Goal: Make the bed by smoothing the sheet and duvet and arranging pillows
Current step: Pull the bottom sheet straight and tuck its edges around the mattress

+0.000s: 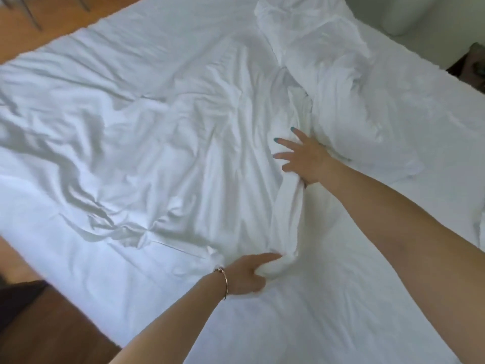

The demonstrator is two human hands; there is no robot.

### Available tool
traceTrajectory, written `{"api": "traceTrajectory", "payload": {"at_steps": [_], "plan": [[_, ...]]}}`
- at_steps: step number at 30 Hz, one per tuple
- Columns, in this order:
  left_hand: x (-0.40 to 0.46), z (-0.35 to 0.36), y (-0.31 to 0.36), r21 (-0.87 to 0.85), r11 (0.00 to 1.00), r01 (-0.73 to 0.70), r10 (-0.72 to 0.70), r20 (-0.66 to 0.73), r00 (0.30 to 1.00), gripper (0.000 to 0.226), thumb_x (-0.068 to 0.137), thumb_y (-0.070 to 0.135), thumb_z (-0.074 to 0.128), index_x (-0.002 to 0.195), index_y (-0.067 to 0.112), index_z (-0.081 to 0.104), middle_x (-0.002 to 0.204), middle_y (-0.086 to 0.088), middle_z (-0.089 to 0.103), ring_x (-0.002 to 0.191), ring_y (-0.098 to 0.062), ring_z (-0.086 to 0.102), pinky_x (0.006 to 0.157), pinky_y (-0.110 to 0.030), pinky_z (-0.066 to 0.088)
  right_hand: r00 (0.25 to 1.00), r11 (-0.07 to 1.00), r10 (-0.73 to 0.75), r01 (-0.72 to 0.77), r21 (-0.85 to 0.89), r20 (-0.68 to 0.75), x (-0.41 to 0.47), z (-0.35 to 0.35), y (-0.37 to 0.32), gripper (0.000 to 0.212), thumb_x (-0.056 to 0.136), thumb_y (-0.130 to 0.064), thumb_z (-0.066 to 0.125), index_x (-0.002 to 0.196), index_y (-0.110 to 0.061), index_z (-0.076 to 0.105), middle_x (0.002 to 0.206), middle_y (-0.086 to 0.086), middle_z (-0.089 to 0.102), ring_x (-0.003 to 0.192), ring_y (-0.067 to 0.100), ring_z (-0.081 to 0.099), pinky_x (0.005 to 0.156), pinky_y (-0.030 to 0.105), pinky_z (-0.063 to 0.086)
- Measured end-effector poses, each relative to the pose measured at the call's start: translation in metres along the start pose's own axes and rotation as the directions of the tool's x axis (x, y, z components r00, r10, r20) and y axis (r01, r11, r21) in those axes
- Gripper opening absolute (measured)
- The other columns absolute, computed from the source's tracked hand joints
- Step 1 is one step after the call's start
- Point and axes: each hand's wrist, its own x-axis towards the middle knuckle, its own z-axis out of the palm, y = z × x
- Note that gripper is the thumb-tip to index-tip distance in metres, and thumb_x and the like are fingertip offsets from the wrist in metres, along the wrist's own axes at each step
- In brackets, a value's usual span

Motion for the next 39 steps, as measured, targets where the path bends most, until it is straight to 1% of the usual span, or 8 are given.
{"api": "traceTrajectory", "payload": {"at_steps": [4, 12, 17, 21, 25, 30, 33, 39], "plan": [[-0.022, -0.031, -0.025, -0.020, 0.999, -0.040, 0.036, -0.172, 0.984, 0.072, 0.055, 0.033, 0.048, 0.108, 0.080, 0.037, 0.131, 0.012, 0.055, 0.119, -0.010, 0.053, 0.098, -0.028, 0.046, 0.980, 0.900, 0.169, -0.196, 0.390, 0.103, -0.030, 0.013, -0.024, 0.074, 0.072, -0.087, 0.038, 0.114, -0.032, 0.063, 0.109, -0.007, 0.066, 0.106, 0.017, 0.058, 0.105, 0.034, 0.024], [-0.021, -0.109, -0.035, 0.270, 0.962, 0.037, -0.016, -0.080, 0.997, 0.064, 0.056, 0.021, 0.052, 0.110, 0.055, 0.055, 0.117, 0.011, 0.063, 0.102, -0.014, 0.062, 0.076, -0.023, 0.053, 0.838, 0.238, 0.199, -0.545, 0.804, 0.508, -0.132, 0.027, -0.205, 0.110, 0.054, -0.100, 0.032, 0.126, -0.020, 0.058, 0.122, -0.001, 0.063, 0.109, 0.020, 0.059, 0.083, 0.029, 0.045], [0.013, -0.072, 0.016, 0.785, 0.606, 0.126, -0.097, -0.084, 0.992, 0.073, 0.065, 0.050, 0.068, 0.128, 0.028, 0.039, 0.126, 0.001, 0.035, 0.125, -0.025, 0.039, 0.101, -0.038, 0.041, 0.742, -0.042, 0.318, -0.612, 0.790, 0.591, -0.154, 0.025, -0.209, 0.083, 0.068, -0.086, 0.048, 0.126, -0.028, 0.057, 0.118, -0.006, 0.065, 0.111, 0.022, 0.059, 0.087, 0.031, 0.046], [0.040, -0.028, 0.043, 0.796, 0.605, 0.005, 0.127, -0.103, 0.987, 0.093, 0.079, 0.046, 0.065, 0.148, 0.038, 0.003, 0.145, -0.003, 0.031, 0.125, -0.029, 0.043, 0.100, -0.047, 0.042, 0.761, 0.086, 0.403, -0.585, 0.807, 0.509, -0.159, 0.031, -0.184, 0.070, 0.068, -0.077, 0.061, 0.111, -0.022, 0.054, 0.100, -0.007, 0.062, 0.094, 0.022, 0.061, 0.073, 0.032, 0.044], [0.059, -0.039, 0.035, 0.686, 0.709, -0.162, 0.165, 0.061, 0.984, 0.062, 0.090, 0.014, 0.049, 0.142, 0.042, 0.031, 0.122, -0.002, 0.051, 0.111, -0.026, 0.055, 0.097, -0.036, 0.044, 0.803, 0.504, 0.524, -0.562, 0.656, 0.285, -0.199, 0.071, -0.199, 0.094, 0.038, -0.034, 0.093, 0.124, -0.028, 0.053, 0.122, 0.000, 0.056, 0.104, 0.029, 0.057, 0.088, 0.044, 0.038], [0.044, -0.047, 0.028, 0.516, 0.785, -0.342, 0.360, 0.069, 0.931, 0.060, 0.084, -0.001, 0.057, 0.134, 0.032, 0.051, 0.124, 0.017, 0.057, 0.119, -0.012, 0.054, 0.099, -0.017, 0.038, 0.652, 0.347, 0.615, -0.729, 0.590, 0.443, -0.228, 0.114, -0.202, 0.129, 0.049, -0.050, 0.089, 0.150, -0.049, 0.007, 0.162, 0.002, -0.001, 0.144, 0.041, 0.009, 0.104, 0.073, 0.011], [0.032, -0.045, 0.034, 0.464, 0.817, -0.343, 0.371, 0.034, 0.928, 0.069, 0.082, 0.011, 0.062, 0.114, 0.070, 0.047, 0.106, 0.043, 0.057, 0.110, 0.001, 0.056, 0.093, -0.013, 0.043, 0.673, 0.178, 0.594, -0.645, 0.743, 0.442, -0.222, 0.125, -0.186, 0.123, 0.059, -0.066, 0.075, 0.148, -0.051, -0.009, 0.160, -0.010, -0.017, 0.147, 0.034, -0.007, 0.103, 0.074, 0.015], [0.022, -0.007, 0.049, 0.441, 0.885, -0.151, 0.221, -0.111, 0.969, 0.042, 0.072, 0.039, 0.062, 0.100, 0.068, 0.049, 0.102, 0.026, 0.064, 0.102, -0.002, 0.060, 0.088, -0.023, 0.047, 0.684, -0.129, 0.661, -0.301, 0.945, 0.308, -0.225, 0.143, -0.152, 0.049, 0.085, -0.013, 0.059, 0.129, -0.030, 0.051, 0.118, -0.001, 0.063, 0.113, 0.026, 0.057, 0.109, 0.045, 0.032]]}}
